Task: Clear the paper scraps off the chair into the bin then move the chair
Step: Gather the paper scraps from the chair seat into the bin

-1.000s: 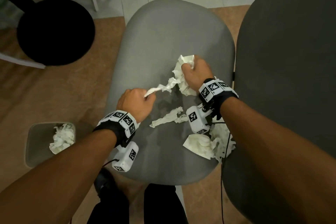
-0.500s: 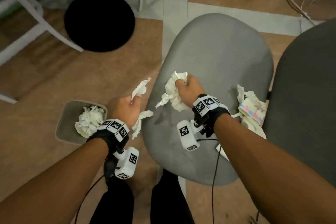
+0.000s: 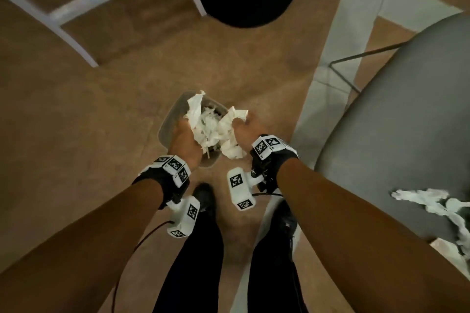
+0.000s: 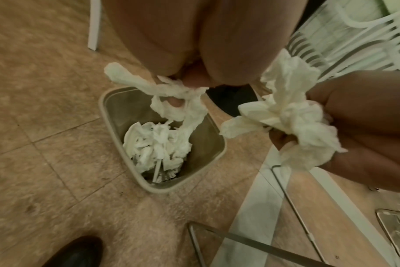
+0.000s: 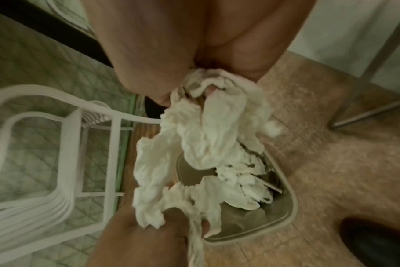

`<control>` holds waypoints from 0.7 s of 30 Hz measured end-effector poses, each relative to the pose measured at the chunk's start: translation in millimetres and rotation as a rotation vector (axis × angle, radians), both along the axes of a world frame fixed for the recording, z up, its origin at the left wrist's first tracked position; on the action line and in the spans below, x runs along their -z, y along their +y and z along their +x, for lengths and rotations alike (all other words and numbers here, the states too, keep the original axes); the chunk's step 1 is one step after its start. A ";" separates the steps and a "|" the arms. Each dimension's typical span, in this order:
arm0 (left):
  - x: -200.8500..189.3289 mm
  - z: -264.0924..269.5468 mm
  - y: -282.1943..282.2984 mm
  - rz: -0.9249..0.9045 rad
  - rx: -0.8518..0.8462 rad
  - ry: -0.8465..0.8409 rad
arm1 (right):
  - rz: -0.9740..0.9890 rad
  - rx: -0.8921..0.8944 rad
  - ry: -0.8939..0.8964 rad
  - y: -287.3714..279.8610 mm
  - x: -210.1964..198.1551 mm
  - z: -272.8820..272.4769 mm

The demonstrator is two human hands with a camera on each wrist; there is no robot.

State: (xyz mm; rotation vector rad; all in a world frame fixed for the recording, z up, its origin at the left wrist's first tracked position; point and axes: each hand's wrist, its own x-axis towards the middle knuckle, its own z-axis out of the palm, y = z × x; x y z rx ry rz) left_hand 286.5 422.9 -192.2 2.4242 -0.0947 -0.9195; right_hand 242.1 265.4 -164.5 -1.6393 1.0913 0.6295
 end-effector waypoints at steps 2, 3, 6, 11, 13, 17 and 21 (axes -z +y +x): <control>22.1 7.5 13.3 -0.047 0.000 0.041 | 0.024 0.010 0.049 16.6 23.3 13.3; 34.0 11.2 18.4 -0.082 -0.011 0.063 | 0.024 0.018 0.056 23.7 39.0 19.2; 69.3 23.0 28.0 -0.088 -0.034 0.072 | 0.023 0.038 0.095 40.4 82.2 34.0; 98.5 39.2 35.4 -0.054 -0.006 0.151 | 0.136 0.137 0.079 62.8 130.7 44.6; 99.6 43.9 38.6 0.007 0.021 0.162 | 0.148 0.119 0.078 64.7 133.3 42.2; 80.4 44.4 36.5 0.066 0.046 0.156 | 0.133 0.043 -0.012 47.4 116.7 29.4; 49.2 37.4 16.7 0.058 0.068 0.129 | 0.262 0.160 -0.036 22.3 87.5 12.0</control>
